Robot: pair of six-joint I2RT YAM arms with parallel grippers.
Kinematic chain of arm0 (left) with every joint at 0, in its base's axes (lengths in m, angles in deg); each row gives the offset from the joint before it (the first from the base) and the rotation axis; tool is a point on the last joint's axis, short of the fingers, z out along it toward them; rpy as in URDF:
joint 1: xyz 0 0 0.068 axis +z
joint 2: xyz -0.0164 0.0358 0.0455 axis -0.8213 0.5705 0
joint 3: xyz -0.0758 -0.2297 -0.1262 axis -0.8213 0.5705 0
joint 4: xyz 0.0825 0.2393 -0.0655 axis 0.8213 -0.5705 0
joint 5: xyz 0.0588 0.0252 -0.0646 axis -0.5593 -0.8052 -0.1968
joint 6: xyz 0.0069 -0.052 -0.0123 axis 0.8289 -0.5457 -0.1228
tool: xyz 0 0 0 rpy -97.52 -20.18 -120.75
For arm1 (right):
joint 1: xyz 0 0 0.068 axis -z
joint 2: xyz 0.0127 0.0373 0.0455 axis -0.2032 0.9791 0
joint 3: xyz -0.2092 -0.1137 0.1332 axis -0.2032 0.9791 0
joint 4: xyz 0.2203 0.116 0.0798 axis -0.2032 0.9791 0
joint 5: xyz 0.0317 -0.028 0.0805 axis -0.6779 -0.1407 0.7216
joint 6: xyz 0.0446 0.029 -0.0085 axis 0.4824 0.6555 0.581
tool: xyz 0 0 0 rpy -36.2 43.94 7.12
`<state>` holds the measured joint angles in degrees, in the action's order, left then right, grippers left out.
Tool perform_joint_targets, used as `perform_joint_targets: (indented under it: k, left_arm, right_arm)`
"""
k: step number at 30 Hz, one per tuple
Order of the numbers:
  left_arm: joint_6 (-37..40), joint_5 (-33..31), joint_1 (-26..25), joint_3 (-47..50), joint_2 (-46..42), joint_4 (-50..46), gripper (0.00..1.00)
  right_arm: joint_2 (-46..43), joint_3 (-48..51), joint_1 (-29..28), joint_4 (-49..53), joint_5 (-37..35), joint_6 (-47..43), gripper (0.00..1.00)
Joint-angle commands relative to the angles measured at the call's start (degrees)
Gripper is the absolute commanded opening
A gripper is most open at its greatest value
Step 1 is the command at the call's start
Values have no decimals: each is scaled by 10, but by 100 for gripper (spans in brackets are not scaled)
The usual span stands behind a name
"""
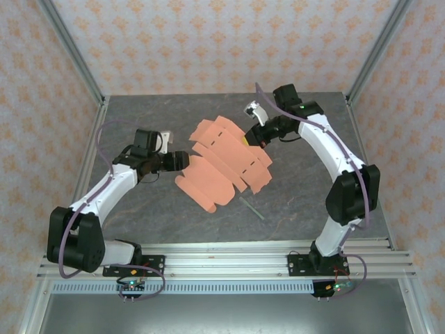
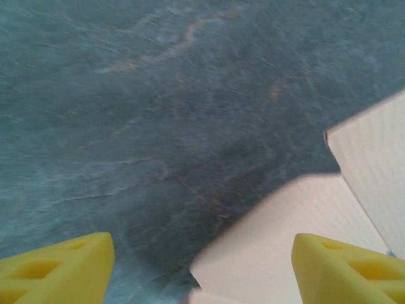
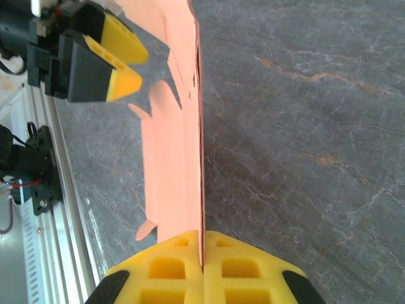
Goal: Fold the paper box
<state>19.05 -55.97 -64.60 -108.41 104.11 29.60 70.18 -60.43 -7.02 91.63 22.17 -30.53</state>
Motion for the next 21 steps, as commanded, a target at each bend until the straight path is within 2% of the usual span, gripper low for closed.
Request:
perform_joint_targets:
  k: [1, 6, 9, 14, 18, 21]
  left_arm:
    - [58, -38, -6, 2, -37, 36, 77]
    - [170, 84, -20, 5, -53, 127, 77]
    - [251, 119, -27, -1, -48, 140, 78]
    - [383, 137, -27, -112, 16, 4, 79]
    - [435, 170, -26, -200, 79, -96, 82]
    - [471, 228, -25, -245, 109, -147, 79]
  right_arm:
    - [10, -30, -10, 35, -16, -34, 0]
    - [27, -67, -18, 59, -10, -52, 0]
    - [33, -86, -21, 84, -14, -65, 0]
    - [16, -76, -23, 98, -16, -83, 0]
    - [-1, -61, -23, 92, -3, -90, 0]
    - [-8, -56, -23, 90, -4, -93, 0]
